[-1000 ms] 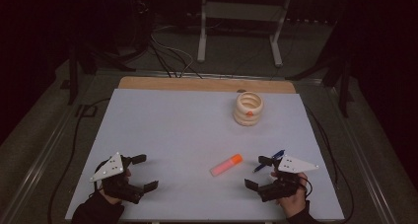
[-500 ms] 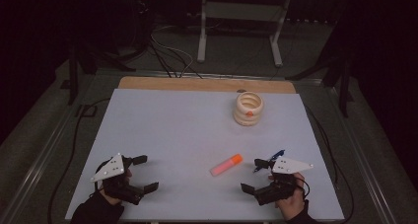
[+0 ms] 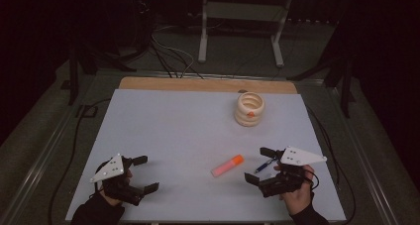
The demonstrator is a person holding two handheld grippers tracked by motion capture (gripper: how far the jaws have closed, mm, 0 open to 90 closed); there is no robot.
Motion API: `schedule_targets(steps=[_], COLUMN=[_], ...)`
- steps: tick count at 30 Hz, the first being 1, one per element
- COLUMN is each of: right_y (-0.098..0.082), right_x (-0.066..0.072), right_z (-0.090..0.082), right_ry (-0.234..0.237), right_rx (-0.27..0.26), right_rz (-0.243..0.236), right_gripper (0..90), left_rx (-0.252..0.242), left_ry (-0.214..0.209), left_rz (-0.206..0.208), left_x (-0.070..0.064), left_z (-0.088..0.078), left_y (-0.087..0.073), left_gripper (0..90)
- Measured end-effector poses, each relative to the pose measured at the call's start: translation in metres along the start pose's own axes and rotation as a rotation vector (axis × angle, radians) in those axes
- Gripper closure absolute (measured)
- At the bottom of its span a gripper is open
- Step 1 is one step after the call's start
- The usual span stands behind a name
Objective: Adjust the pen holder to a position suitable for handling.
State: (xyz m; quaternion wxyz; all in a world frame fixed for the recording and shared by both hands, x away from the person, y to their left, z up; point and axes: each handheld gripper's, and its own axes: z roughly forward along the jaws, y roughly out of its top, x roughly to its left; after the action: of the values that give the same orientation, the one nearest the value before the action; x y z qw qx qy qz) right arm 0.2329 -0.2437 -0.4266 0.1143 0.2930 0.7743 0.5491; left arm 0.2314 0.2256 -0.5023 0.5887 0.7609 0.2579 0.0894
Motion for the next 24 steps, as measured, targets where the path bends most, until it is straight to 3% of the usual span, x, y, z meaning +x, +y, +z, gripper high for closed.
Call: schedule_targets(steps=[4,24], right_y=[0.013,0.054], right_x=[-0.004,-0.04], right_z=[0.0,0.011], right_ry=[-0.02,-0.079], right_rx=[-0.008,-0.009], right_rz=[-0.02,-0.017], right_gripper=[0.0,0.0], left_rx=[-0.004,-0.008], left_ry=[-0.001,-0.004], left_rz=[-0.002,-0.004], left_x=[0.0,0.001], left_z=[0.0,0.0], left_y=[0.0,0.0], left_gripper=[0.0,0.0])
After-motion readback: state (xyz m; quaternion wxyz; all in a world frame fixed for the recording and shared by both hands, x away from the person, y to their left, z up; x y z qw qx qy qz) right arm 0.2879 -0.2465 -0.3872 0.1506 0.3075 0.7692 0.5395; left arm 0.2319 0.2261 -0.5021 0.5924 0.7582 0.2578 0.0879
